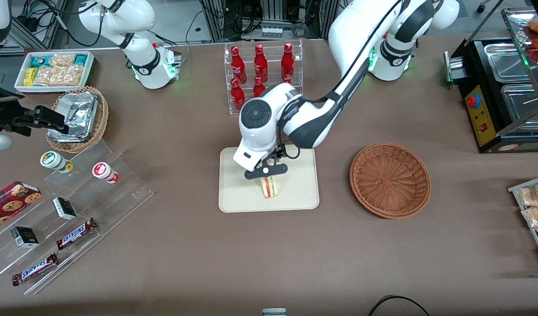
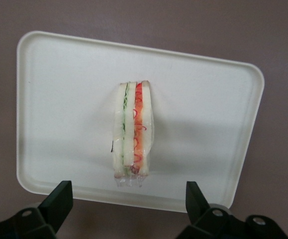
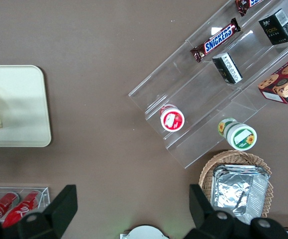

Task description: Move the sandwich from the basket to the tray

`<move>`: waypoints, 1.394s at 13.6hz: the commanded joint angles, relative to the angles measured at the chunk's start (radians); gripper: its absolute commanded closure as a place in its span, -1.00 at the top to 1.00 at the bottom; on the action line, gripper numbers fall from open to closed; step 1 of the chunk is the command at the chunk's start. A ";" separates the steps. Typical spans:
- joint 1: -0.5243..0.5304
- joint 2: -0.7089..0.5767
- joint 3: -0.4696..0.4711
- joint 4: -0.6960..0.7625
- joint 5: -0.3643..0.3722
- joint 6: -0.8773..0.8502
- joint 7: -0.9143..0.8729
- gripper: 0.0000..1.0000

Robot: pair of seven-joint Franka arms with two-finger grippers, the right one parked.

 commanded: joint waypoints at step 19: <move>0.478 -0.468 0.056 -0.322 -0.065 -0.273 0.753 1.00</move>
